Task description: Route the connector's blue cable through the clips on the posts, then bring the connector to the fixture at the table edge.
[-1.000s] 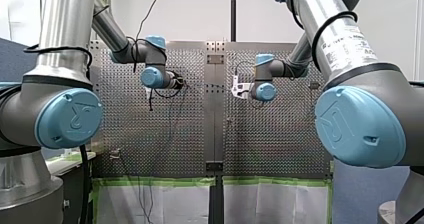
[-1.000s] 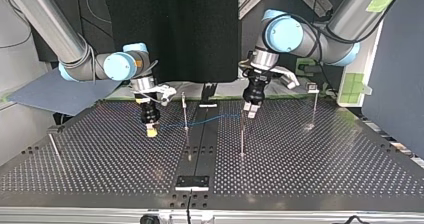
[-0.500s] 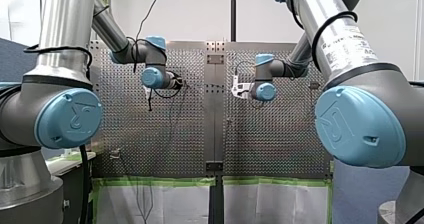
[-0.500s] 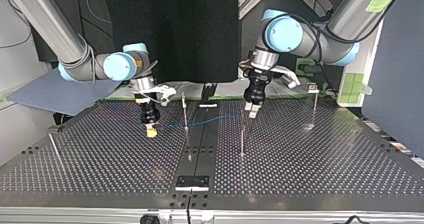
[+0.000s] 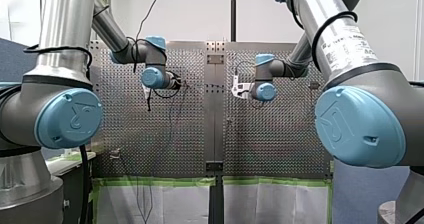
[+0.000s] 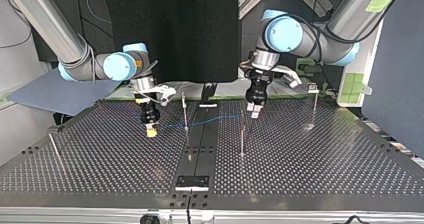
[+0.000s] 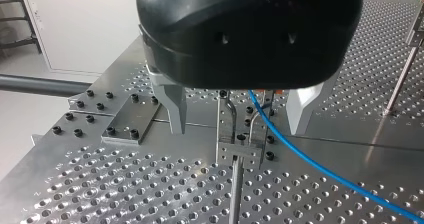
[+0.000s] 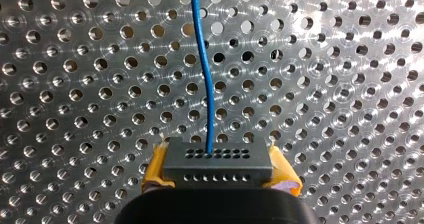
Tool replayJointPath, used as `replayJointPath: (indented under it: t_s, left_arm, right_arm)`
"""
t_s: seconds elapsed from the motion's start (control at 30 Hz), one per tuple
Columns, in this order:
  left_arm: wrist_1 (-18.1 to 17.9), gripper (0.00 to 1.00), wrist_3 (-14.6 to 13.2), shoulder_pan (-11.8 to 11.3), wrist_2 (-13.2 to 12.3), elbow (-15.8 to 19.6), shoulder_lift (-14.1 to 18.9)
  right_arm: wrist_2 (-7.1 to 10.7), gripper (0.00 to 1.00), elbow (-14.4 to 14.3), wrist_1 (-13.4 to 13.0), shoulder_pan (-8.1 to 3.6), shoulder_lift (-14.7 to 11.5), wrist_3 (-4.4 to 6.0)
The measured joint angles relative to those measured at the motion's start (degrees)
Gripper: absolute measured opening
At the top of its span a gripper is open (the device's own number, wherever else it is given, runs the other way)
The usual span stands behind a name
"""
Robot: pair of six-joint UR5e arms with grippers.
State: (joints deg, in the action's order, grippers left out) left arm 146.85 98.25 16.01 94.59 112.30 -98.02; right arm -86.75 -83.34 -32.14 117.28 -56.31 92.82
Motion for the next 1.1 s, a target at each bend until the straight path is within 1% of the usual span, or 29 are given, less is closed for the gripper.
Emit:
replayJointPath:
  t_s: [0.13, 0.27, 0.4, 0.5, 0.6, 0.7, 0.87, 0.97, 1.1]
  left_arm:
    - [-0.2, 1.00, -0.1, 0.0, 0.0, 0.0, 0.0]
    - [-1.2, 1.00, -0.4, 0.1, -0.4, 0.0, 0.0]
    - [-1.8, 1.00, 0.1, 0.2, -0.4, 0.1, 0.0]
    - [-2.1, 1.00, -0.5, 0.0, -0.2, 0.9, 0.0]
    - [-3.2, 1.00, -1.5, 0.1, 0.3, 2.3, 0.1]
    - [-4.6, 1.00, -1.8, 0.5, 1.4, 3.8, 0.3]
    - [-7.2, 1.00, -3.7, 2.2, 3.8, 6.1, 0.3]
    - [-8.6, 1.00, -5.0, 3.4, 5.2, 6.2, 0.3]
    - [-10.4, 1.00, -6.8, 5.2, 7.0, 5.1, 0.3]
  right_arm:
    - [0.00, 0.00, 0.0, 0.0, 0.00, 0.0, 0.06]
    - [0.00, 0.00, 0.0, 0.0, 0.00, 0.0, 0.08]
    - [0.00, 0.00, 0.0, 0.0, -0.04, 0.0, 0.09]
    - [0.00, 0.00, 0.0, 0.0, -0.02, 0.0, 0.08]
    - [0.00, 0.00, 0.0, 0.1, -0.01, 0.0, 0.05]
    - [0.00, 0.00, 0.0, 0.1, -0.02, 0.0, 0.05]
    - [0.00, 0.00, 0.0, 0.2, -0.13, 0.0, 0.02]
    - [0.00, 0.00, 0.0, 0.2, -0.15, 0.0, 0.03]
    - [0.00, 0.00, 0.0, 0.2, -0.18, 0.0, 0.02]
